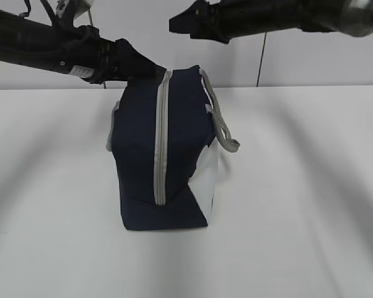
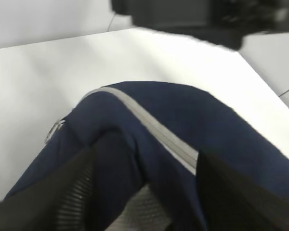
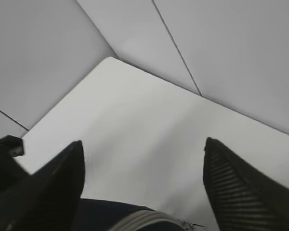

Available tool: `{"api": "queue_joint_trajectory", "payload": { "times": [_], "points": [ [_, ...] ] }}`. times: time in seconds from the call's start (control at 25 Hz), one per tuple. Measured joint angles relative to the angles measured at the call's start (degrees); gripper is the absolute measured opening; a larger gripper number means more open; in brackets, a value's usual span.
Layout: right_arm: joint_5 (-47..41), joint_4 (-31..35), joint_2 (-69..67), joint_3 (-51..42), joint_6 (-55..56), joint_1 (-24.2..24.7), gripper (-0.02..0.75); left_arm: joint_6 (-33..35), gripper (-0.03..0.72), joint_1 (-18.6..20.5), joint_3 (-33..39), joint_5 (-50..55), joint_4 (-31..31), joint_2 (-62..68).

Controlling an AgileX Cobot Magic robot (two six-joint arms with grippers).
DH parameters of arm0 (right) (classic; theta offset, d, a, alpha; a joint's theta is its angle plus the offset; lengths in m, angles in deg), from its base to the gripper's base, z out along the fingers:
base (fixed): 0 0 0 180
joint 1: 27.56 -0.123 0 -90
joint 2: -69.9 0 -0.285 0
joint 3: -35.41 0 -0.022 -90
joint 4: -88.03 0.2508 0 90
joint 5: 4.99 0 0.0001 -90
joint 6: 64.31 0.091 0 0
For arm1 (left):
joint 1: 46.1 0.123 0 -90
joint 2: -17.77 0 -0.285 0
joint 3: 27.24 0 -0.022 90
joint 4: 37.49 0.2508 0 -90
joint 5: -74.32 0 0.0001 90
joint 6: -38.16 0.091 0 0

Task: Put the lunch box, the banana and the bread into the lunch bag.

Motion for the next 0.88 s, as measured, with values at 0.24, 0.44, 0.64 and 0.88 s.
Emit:
{"api": "queue_joint_trajectory", "payload": {
  "times": [0.24,0.44,0.64,0.88],
  "points": [
    [0.5,0.0,12.3,-13.3,-1.5,0.0,0.575,-11.2,0.463,2.8,0.0,0.6,9.1,-4.4],
    [2.2,-0.2,22.0,-24.1,-1.7,0.0,0.575,-21.1,0.463,3.5,0.0,6.1,20.8,-10.4],
    [4.1,-0.2,28.4,-28.8,-1.7,0.0,0.527,-28.8,0.463,3.5,0.0,16.2,29.1,-14.7],
    [6.1,-0.2,28.7,-29.3,0.0,0.0,0.482,-39.8,0.463,3.3,0.0,25.7,36.4,-17.5]
  ]
}}
